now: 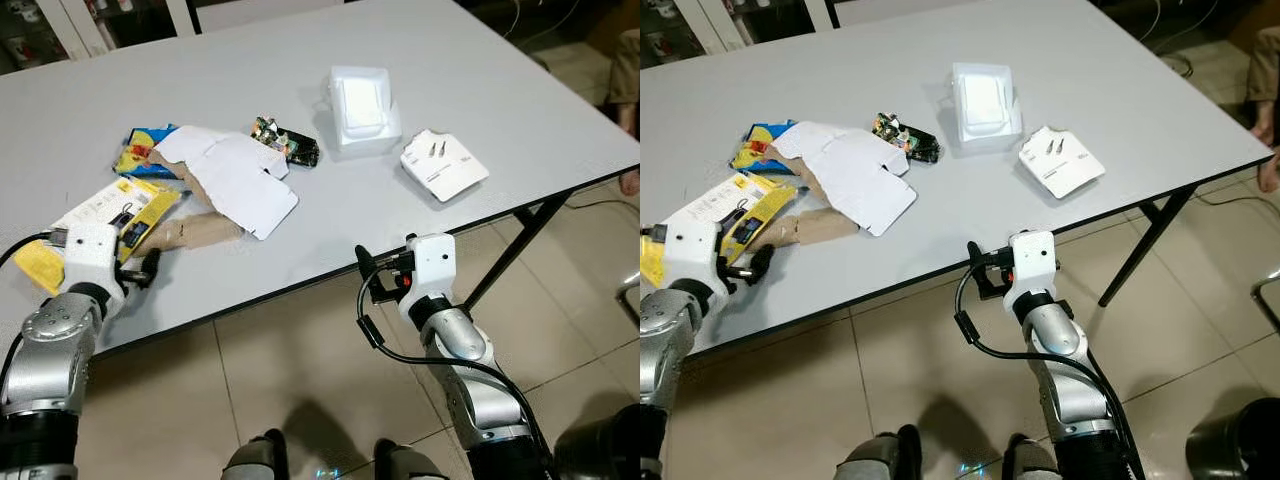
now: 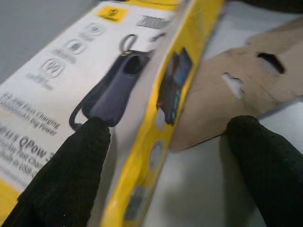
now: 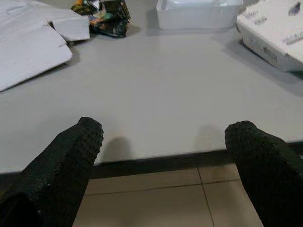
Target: Picking trash to rubbish bin
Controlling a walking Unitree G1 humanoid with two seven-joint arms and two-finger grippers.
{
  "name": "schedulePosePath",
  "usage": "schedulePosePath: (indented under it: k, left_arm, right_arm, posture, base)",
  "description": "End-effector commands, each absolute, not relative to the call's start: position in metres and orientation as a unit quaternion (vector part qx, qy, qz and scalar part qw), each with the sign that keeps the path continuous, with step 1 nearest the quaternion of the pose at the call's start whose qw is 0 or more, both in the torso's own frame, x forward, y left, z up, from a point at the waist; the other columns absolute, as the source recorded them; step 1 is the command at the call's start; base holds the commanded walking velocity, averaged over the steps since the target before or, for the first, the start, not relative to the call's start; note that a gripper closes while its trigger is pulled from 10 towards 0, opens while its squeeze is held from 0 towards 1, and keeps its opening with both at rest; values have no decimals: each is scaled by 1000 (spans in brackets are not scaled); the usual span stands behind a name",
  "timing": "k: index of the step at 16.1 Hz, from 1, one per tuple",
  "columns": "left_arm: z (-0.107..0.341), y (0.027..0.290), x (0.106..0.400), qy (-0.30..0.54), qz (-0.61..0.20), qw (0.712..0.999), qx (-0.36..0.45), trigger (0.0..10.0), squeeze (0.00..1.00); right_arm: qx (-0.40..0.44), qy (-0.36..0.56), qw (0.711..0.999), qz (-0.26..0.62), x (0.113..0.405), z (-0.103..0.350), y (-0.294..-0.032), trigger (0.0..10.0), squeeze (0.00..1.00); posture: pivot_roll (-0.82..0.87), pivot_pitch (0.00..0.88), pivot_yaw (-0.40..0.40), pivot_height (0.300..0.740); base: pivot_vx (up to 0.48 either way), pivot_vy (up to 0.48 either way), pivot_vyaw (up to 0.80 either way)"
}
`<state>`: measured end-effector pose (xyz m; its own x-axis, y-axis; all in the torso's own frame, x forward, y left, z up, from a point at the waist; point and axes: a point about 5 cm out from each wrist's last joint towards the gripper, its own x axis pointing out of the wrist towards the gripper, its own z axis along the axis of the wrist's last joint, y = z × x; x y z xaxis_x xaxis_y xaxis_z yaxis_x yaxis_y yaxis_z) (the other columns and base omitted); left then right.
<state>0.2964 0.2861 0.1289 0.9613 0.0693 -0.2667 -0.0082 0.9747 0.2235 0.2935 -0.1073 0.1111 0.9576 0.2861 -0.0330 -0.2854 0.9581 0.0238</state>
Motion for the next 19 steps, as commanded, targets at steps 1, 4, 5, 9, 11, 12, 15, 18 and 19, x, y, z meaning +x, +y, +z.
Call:
schedulePosePath:
  k: [1,4,5,9,11,12,15,18,19]
  left_arm:
    - [120,287,293,162,6,981,105,7647,0]
    - [116,285,291,169,-21,980,102,0,0]
    - [116,283,291,169,-27,980,99,0,0]
    - [114,277,290,164,-45,981,91,0,0]
    - [114,277,289,164,-48,981,88,0,0]
    - [114,278,290,160,-43,982,89,0,0]
    - [117,283,290,152,-20,983,97,0,0]
    - [121,296,289,139,33,980,141,0,0]
    - [125,302,289,128,58,977,159,0,0]
  right_arm:
    - [13,19,990,138,291,110,-109,10000,0]
    - [14,21,991,134,290,110,-109,10000,0]
    - [14,21,991,133,290,109,-109,10000,0]
    - [11,22,991,131,291,108,-111,10000,0]
    - [10,22,991,131,291,109,-111,10000,0]
    - [9,22,991,131,291,109,-112,10000,0]
    - [8,22,991,132,291,109,-112,10000,0]
    - [6,21,991,132,292,109,-114,10000,0]
    - [5,21,991,132,293,109,-114,10000,0]
  posture:
    - [-24,200,90,740]
    - [-23,202,98,740]
    - [-23,202,98,740]
    - [-23,202,98,740]
    - [-24,205,92,740]
    - [-23,206,90,740]
    - [-27,205,87,740]
    - [-31,204,82,740]
    - [-30,204,79,740]
  base:
    - [0,0,0]
    - [0,0,0]
    - [0,0,0]
    - [0,0,0]
    - [0,0,0]
    - [0,0,0]
    - [0,0,0]
    - [0,0,0]
    - [0,0,0]
